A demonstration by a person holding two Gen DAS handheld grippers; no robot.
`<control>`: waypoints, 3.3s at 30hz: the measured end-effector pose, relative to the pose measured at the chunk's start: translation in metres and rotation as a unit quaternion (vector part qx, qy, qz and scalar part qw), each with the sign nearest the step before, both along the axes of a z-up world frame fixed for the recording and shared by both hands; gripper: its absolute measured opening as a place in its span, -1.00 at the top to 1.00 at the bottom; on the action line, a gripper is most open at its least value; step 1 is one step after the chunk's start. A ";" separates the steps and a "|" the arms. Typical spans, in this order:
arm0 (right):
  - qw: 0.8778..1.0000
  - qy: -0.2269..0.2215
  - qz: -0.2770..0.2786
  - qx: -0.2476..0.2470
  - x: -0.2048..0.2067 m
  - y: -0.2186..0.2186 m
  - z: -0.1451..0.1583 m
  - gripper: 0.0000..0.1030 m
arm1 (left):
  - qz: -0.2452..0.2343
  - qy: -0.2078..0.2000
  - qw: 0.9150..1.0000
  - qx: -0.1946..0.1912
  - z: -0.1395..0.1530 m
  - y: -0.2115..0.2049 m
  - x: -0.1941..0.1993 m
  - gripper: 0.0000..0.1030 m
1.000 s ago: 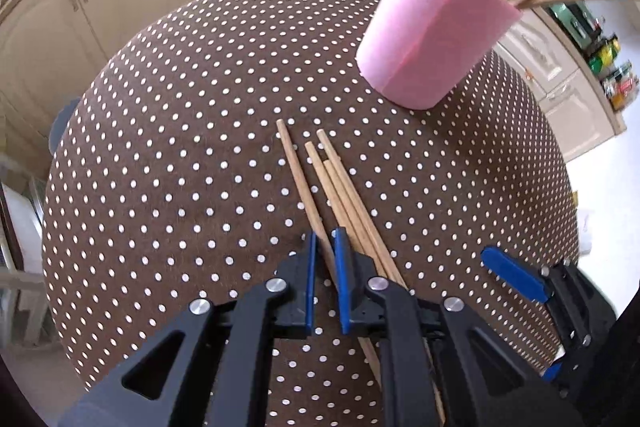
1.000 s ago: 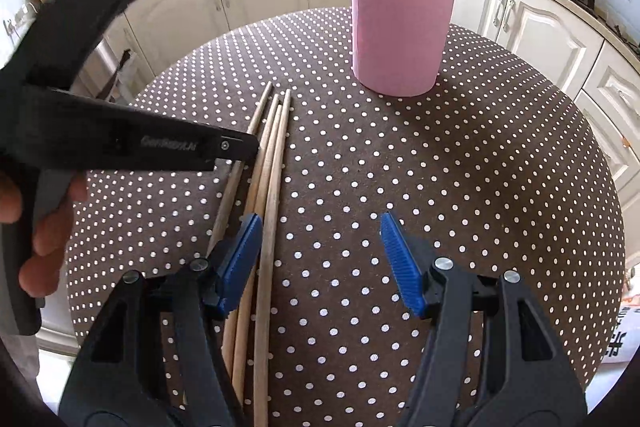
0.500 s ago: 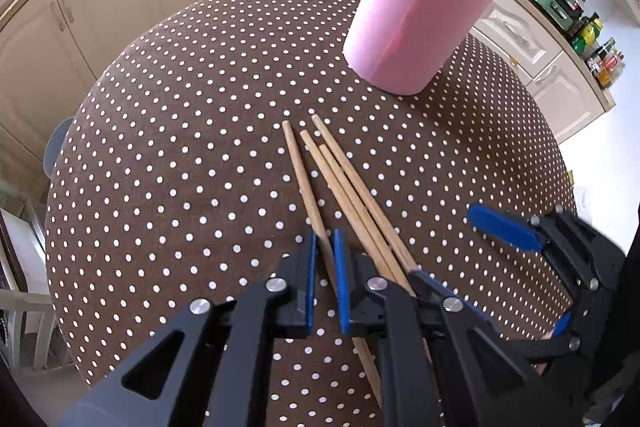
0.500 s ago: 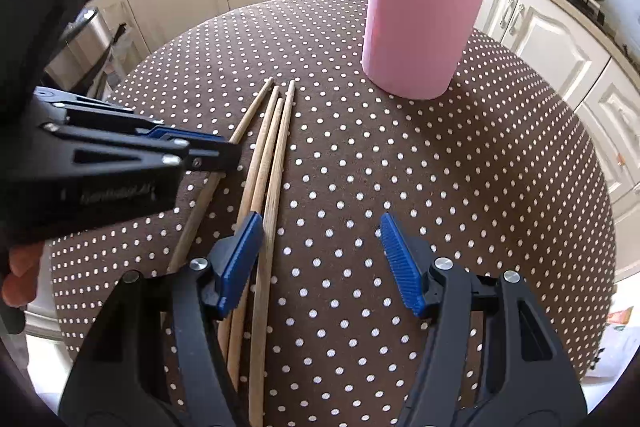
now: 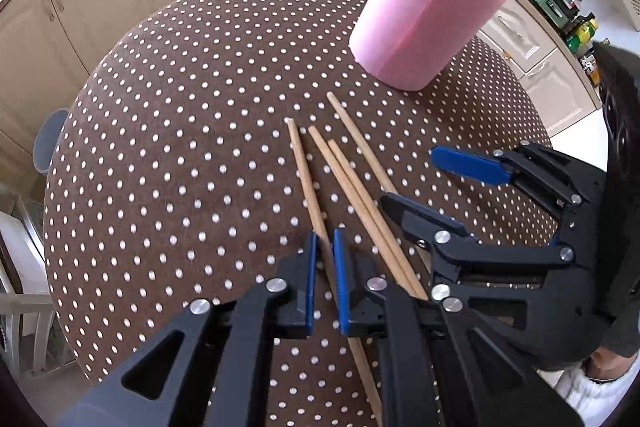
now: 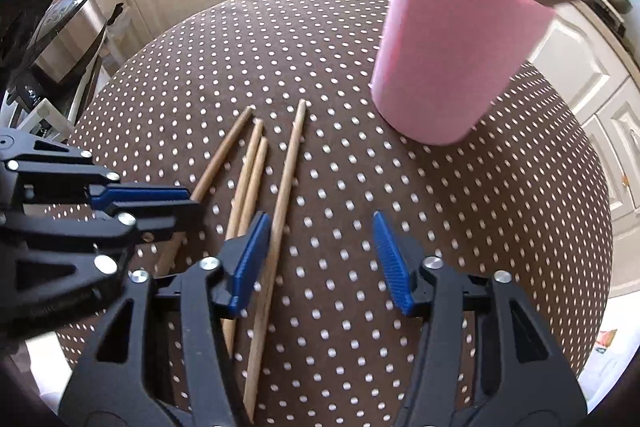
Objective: Organize utensils
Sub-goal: 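Close the left gripper on a chopstick while the right gripper grasps another, then lift both held chopsticks upright and carry them over the pink cup, then open both grippers to drop the chopsticks into the pink cup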
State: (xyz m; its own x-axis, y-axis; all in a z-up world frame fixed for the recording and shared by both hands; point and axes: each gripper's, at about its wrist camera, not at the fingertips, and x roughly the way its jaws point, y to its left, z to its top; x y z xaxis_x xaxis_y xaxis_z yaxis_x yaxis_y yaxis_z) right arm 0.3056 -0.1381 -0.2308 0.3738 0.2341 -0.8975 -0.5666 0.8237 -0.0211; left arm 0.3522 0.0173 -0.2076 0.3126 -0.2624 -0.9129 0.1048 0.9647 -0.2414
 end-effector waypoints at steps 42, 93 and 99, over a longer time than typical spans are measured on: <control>0.969 -0.112 -0.052 0.213 -0.090 -0.119 0.106 0.89 | -0.019 -0.234 0.972 0.014 0.147 -0.045 -0.125 0.89; 0.850 -0.416 -0.085 0.312 -0.024 -0.126 0.176 0.89 | 0.078 -0.466 0.881 -0.022 0.229 -0.070 -0.027 0.89; 0.861 -0.399 -0.081 0.304 -0.022 -0.125 0.162 0.88 | 0.062 -0.436 0.898 -0.015 0.211 -0.075 -0.012 0.89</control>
State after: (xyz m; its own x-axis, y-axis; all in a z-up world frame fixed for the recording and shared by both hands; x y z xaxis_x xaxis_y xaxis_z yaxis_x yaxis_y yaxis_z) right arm 0.2837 -0.2627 -0.0687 0.8868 0.4569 -0.0698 -0.4481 0.8869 0.1123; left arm 0.3401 -0.0581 0.0032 0.9338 -0.1954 -0.2997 0.1577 0.9767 -0.1454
